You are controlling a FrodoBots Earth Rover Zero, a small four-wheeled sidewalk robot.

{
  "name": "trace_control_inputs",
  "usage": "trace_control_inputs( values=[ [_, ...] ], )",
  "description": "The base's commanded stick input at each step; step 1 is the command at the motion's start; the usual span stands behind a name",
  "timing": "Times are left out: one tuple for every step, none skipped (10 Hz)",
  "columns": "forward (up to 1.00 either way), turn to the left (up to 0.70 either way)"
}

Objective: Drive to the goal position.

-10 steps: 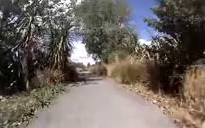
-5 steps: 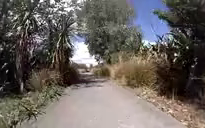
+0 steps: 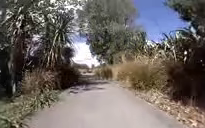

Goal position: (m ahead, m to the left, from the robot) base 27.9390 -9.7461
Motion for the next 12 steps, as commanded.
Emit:
trace_control_inputs(
  values=[
    [1.0, 0.03],
    [1.0, 0.04],
    [1.0, 0.05],
    [1.0, 0.06],
    [1.0, 0.06],
    [1.0, 0.06],
    [1.0, 0.07],
    [1.0, 0.07],
    [1.0, 0.07],
    [1.0, 0.07],
    [1.0, 0.07],
    [1.0, 0.08]
  ],
)
